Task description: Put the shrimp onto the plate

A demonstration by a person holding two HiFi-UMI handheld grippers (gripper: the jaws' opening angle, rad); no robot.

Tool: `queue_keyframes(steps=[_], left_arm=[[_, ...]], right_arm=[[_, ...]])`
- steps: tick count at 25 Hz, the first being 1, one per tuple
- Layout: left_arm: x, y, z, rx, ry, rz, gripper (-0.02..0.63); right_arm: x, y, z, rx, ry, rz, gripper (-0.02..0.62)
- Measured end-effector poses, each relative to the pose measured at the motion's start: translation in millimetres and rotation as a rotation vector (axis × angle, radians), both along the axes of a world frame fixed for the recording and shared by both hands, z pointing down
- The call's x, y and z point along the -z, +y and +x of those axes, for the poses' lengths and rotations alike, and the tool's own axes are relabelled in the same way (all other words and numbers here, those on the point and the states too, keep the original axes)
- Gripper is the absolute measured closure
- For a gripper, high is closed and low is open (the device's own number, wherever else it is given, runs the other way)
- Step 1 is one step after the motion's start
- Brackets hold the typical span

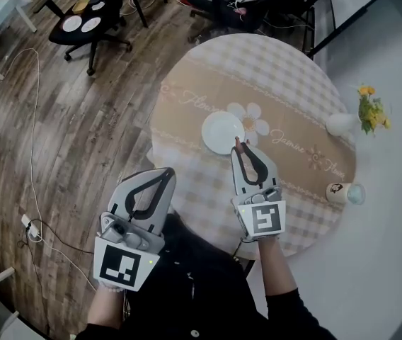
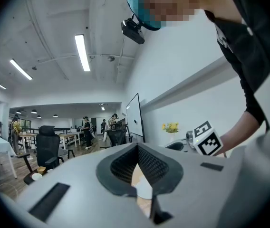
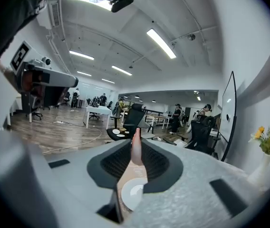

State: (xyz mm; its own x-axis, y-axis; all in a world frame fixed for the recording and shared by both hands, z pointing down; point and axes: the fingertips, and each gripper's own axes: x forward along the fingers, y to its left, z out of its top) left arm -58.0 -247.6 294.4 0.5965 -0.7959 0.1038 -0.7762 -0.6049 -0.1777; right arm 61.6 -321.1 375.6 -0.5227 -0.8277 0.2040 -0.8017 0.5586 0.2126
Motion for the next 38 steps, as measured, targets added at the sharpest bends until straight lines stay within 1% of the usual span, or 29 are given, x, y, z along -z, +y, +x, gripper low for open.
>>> queue_keyframes(steps=[5, 13, 20, 28, 32, 38], left_arm=[[-4, -1, -4, 0.025, 0.003, -0.016, 0.606], [-9, -1, -10, 0.068, 0.002, -0.036, 0.606], [-13, 0, -9, 0.095, 0.006, -0.043, 0.606], [-19, -3, -10, 0.12, 0.011, -0.057, 0.606], [-22, -3, -12, 0.131, 0.009, -0.066, 0.606], [-26, -3, -12, 0.14, 0.006, -0.074, 0.606]], right_arm=[[-34, -16, 0, 0.003, 0.046, -0.058, 0.541], [-92, -32, 1, 0.014, 0.087, -0.164, 0.541], [-138, -44, 5, 0.024, 0.138, -0.248, 0.541], [-182, -59, 4, 0.023, 0.192, -0.332, 0.541], [-203, -61, 4, 0.039, 0.237, -0.371, 0.54], [-225, -66, 5, 0.059, 0.269, -0.424, 0.541]])
